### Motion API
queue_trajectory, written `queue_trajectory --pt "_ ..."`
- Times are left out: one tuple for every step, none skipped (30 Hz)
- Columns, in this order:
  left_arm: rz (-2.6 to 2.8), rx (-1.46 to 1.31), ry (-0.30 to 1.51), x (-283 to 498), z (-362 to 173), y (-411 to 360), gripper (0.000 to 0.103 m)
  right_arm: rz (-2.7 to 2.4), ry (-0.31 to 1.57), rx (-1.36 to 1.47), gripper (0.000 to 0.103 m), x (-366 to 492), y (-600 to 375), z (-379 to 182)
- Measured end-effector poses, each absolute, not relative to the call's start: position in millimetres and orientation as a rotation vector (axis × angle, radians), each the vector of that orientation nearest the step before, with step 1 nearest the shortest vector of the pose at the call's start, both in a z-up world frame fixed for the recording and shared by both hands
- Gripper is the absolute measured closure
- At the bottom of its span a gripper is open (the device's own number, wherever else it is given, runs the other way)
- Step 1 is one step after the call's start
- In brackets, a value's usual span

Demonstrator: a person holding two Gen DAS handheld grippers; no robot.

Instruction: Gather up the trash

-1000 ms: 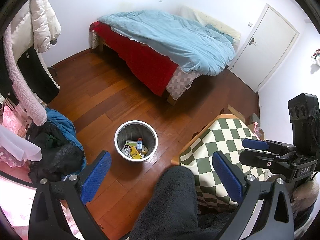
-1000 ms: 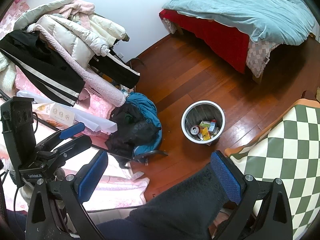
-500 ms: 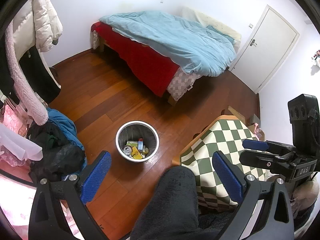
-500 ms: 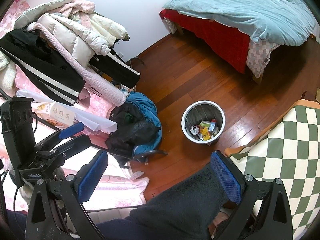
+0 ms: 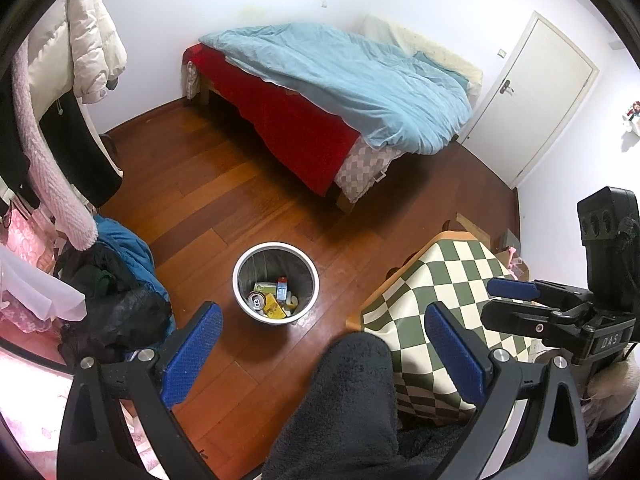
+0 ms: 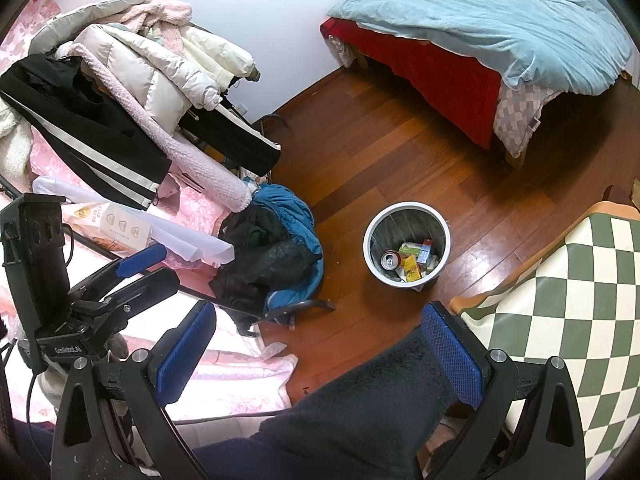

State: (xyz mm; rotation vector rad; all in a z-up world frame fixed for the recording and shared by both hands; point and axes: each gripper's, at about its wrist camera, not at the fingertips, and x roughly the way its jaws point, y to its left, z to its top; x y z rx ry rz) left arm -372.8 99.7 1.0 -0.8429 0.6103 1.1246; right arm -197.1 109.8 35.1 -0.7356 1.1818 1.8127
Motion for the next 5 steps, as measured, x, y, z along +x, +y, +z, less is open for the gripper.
queue_trajectory --pt "1.127 -0.842 0.61 -372.6 0.3 100.1 0.0 1.815 1.181 -0.738 0.0 -196.9 109.6 35.2" --pt "1.13 -0.842 0.606 -372.7 0.8 99.2 0.0 1.812 1.182 -0.738 0.0 -197.2 109.8 35.3" --pt "1.131 -0.84 0.602 -372.7 1.7 98.2 0.0 1.812 1.181 -0.74 0.0 -196.9 109.7 35.5" --pt "1.13 -0.84 0.601 -373.1 0.5 97.8 0.0 1.813 1.18 -0.738 0.0 -197.4 109.8 35.4" --pt "1.127 -0.842 0.601 -373.1 1.1 97.6 0.0 1.812 1.183 -0.737 0.0 -197.8 110.1 35.3"
